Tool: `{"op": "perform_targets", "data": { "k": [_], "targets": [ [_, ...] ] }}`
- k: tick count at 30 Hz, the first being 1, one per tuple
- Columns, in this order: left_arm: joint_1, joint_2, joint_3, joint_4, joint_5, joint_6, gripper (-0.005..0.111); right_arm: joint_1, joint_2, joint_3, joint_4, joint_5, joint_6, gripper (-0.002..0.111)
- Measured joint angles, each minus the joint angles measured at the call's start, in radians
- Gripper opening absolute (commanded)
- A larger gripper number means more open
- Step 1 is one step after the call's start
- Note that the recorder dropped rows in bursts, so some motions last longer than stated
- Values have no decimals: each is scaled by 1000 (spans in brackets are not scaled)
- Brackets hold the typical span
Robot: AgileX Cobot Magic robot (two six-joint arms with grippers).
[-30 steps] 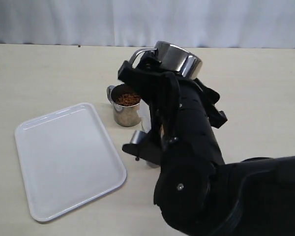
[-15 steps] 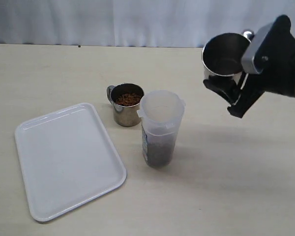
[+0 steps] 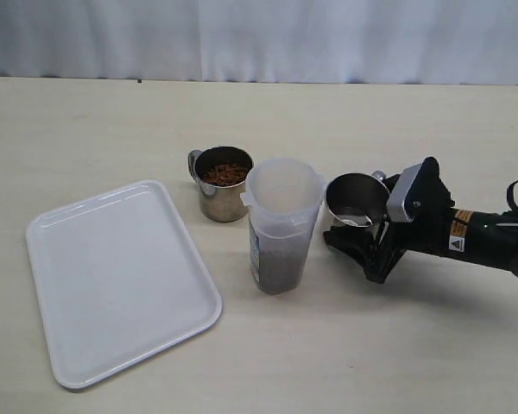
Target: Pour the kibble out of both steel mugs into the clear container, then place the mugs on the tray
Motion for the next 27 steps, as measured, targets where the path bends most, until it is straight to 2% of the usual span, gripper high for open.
{"op": "perform_targets", "data": {
  "k": [2,4,7,11,17,19,20,24,27],
  "targets": [
    [0,0,0,0,0,0,0,0,8,-2,9,0,-2,85],
    [0,0,0,0,0,0,0,0,1,-2,13,-4,13,94],
    [0,0,0,0,0,0,0,0,-30,-2,17,-4,96,94],
    [0,0,0,0,0,0,0,-2,-87,30,19,-4,114,94],
    [0,0,0,0,0,0,0,-2,-288,122,58,65,134,92],
    [0,0,0,0,0,0,0,-2,-399,172,124,141,172,81],
    [0,0,0,0,0,0,0,-2,-453,188,163,179,204,69],
    [0,0,0,0,0,0,0,-4,-771,299,398,473,337,4],
    [0,0,0,0,0,0,0,-8,-1007,420,469,573,361,5]
  ]
}}
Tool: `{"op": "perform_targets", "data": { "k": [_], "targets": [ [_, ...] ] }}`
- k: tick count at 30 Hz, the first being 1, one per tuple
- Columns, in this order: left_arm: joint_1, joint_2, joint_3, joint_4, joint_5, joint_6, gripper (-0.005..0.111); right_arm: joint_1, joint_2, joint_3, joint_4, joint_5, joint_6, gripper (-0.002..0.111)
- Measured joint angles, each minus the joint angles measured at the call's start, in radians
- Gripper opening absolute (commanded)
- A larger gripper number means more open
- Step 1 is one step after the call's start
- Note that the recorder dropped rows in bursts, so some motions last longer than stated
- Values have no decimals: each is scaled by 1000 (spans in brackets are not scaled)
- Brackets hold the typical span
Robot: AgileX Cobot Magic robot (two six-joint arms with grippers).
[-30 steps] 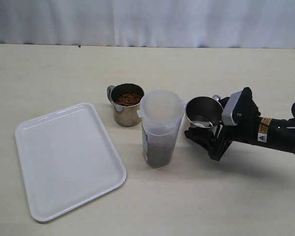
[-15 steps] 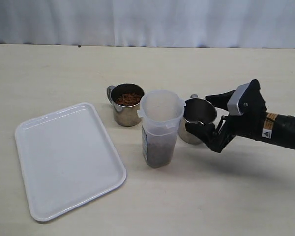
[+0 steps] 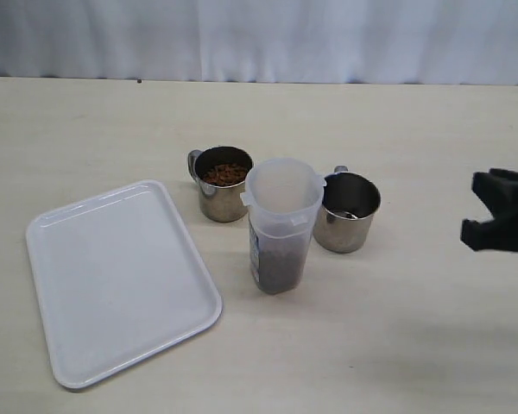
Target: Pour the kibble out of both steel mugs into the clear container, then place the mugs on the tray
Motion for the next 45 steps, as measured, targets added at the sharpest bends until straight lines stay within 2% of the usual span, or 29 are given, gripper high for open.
{"op": "perform_targets", "data": {
  "k": [5,11,15,22,45],
  "targets": [
    [0,0,0,0,0,0,0,0,-434,211,93,98,5,5],
    [0,0,0,0,0,0,0,30,-884,234,131,437,92,5],
    [0,0,0,0,0,0,0,91,-1058,235,149,567,104,5],
    [0,0,0,0,0,0,0,158,-1107,235,153,618,104,5],
    [0,0,0,0,0,0,0,159,-1107,235,161,622,106,5]
  ]
}}
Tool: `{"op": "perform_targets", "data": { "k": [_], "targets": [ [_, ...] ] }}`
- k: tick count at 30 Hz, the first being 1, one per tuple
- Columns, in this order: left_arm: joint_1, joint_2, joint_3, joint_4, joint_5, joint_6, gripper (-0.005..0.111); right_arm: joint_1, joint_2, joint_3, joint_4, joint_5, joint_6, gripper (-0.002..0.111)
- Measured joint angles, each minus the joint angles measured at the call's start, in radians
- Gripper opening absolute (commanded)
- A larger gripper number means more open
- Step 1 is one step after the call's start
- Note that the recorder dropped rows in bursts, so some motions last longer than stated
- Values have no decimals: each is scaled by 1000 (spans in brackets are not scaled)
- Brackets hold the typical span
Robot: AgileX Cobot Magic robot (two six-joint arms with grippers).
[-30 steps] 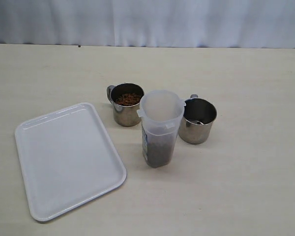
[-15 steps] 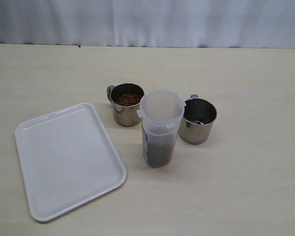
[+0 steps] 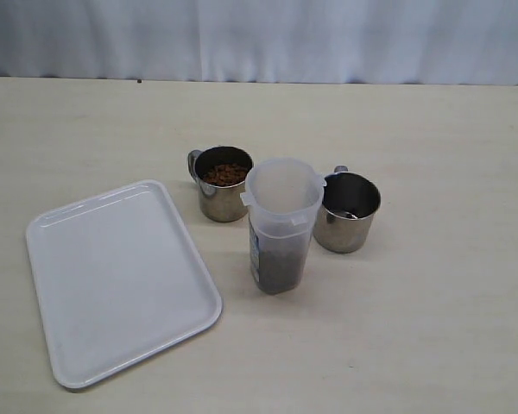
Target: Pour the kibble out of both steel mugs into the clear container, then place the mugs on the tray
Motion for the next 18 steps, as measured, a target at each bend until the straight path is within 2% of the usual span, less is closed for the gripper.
{"op": "perform_targets", "data": {
  "k": [12,15,18],
  "targets": [
    [-8,7,0,-34,-46,-26,0,0,0,0,0,0,1,5],
    [-46,106,0,-34,-84,-26,0,0,0,0,0,0,1,5],
    [-121,304,0,-34,-174,-36,0,0,0,0,0,0,1,5]
  ]
}}
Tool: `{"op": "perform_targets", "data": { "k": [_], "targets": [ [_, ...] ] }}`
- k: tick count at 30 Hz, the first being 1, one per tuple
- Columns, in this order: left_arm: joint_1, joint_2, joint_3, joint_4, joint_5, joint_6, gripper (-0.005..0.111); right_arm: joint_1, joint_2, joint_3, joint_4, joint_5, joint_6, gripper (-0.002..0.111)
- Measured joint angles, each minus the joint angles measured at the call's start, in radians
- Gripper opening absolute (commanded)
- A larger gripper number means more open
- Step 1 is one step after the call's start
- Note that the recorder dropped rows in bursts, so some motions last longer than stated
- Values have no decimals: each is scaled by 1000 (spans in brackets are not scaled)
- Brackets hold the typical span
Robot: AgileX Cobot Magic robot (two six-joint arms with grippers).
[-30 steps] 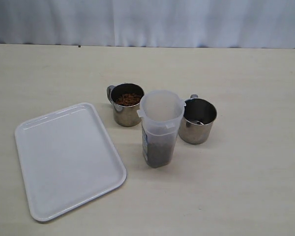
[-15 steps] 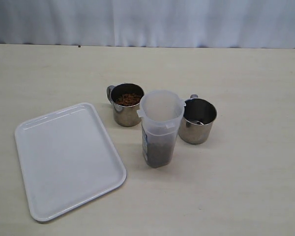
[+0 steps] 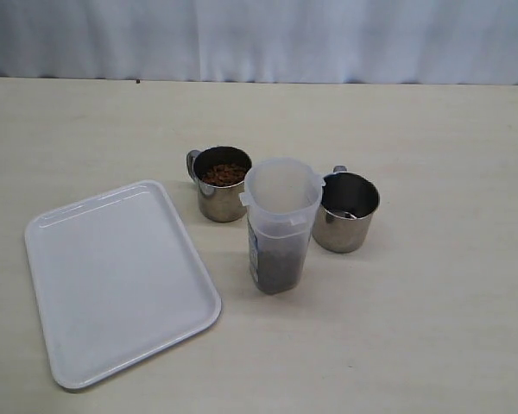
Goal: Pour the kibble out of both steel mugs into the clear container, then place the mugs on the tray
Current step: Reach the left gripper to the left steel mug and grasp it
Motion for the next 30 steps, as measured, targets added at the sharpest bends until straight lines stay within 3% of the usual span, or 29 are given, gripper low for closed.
{"op": "perform_targets", "data": {
  "k": [3,5,8,11,12,15,16,18,21,30],
  "targets": [
    [-96,285,0,19,-144,-8,0,0,0,0,0,0,0,5],
    [-157,508,0,51,-305,-11,0,0,0,0,0,0,0,5],
    [-194,831,-5,115,-583,-11,1,0,0,0,0,0,0,5],
    [-200,1077,-73,192,-733,-15,18,0,0,0,0,0,0,5],
    [-200,1148,-117,228,-740,-17,26,0,0,0,0,0,0,5],
    [-201,1301,-265,348,-653,-59,65,0,0,0,0,0,2,5],
    [-201,1342,-309,381,-615,-86,89,0,0,0,0,0,2,5],
    [-201,1419,-445,512,-495,-215,100,0,0,0,0,0,2,5],
    [-201,1482,-591,777,-444,-424,100,0,0,0,0,0,2,5],
    [-203,1629,-757,885,-489,-502,100,0,0,0,0,0,2,5]
  ]
}}
